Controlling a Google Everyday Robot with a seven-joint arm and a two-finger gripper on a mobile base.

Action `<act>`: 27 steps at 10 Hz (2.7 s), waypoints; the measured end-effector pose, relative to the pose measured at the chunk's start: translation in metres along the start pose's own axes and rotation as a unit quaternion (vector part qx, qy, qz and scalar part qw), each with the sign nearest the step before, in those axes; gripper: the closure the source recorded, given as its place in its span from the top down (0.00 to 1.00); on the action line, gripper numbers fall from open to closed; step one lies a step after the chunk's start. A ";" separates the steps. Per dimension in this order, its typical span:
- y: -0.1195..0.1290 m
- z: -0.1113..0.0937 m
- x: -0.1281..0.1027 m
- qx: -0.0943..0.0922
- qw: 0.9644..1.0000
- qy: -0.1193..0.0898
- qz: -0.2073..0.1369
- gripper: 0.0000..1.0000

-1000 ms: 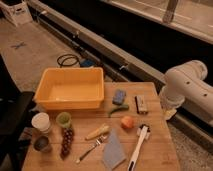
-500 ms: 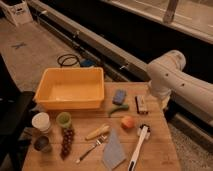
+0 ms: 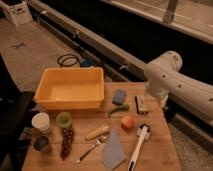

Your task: Place eraser in table surface

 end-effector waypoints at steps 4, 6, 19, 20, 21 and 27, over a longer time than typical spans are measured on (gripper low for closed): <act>-0.017 0.019 -0.024 0.021 1.000 -0.003 -0.021 0.65; -0.013 0.026 -0.019 0.012 1.000 -0.005 -0.015 0.65; 0.018 0.049 0.017 0.035 0.999 0.001 0.010 0.65; 0.028 0.059 0.025 0.035 0.999 -0.002 0.016 0.65; 0.041 0.073 0.035 0.036 0.999 -0.007 0.024 0.65; 0.029 0.120 0.086 0.053 0.997 -0.034 0.034 0.65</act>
